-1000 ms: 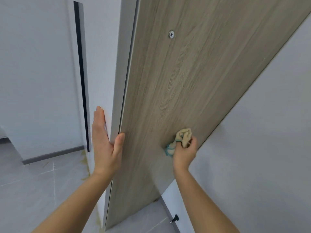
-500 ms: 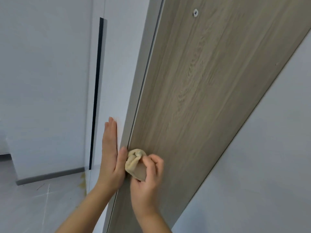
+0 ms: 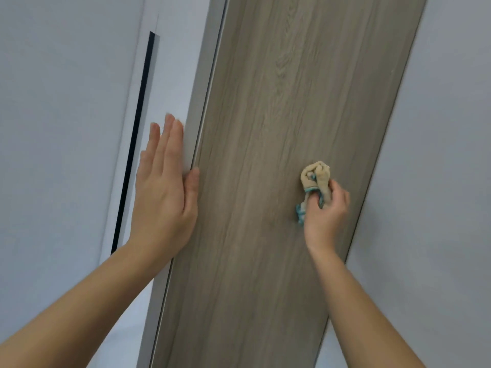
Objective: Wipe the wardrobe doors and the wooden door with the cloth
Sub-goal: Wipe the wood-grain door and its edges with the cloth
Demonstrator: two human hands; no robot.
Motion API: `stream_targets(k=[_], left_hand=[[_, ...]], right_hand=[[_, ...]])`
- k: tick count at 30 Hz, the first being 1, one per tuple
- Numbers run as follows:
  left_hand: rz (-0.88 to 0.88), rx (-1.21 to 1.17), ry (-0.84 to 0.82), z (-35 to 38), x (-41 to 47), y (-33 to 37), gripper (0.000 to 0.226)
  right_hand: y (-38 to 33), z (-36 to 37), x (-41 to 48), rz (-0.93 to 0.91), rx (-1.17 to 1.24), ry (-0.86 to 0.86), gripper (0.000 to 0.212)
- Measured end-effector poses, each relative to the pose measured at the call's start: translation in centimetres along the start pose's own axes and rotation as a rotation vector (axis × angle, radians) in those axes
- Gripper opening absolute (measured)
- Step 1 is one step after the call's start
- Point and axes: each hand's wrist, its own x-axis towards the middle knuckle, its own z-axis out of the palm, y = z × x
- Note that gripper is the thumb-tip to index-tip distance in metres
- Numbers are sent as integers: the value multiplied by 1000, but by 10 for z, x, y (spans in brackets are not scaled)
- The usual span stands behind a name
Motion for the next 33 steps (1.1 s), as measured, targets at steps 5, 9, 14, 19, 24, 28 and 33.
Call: stream_targets(k=[5, 9, 14, 19, 24, 28, 33], left_hand=[[46, 24, 41, 1, -2, -1, 59], [70, 18, 74, 4, -5, -2, 58], [114, 21, 111, 7, -2, -8, 58], [112, 16, 109, 9, -2, -11, 61], [98, -12, 106, 9, -2, -11, 58], [73, -91, 91, 7, -3, -5, 62], [22, -244, 61, 4, -4, -4, 53]], right_hand=[[55, -24, 50, 169, -235, -16, 21], [79, -38, 82, 310, -379, -56, 12], [101, -42, 107, 381, -480, -19, 13], [119, -36, 115, 429, -457, 27, 12], [124, -26, 101, 384, -394, 91, 10], [103, -15, 68, 202, -318, 112, 9], [29, 2, 2, -70, -117, 112, 6]])
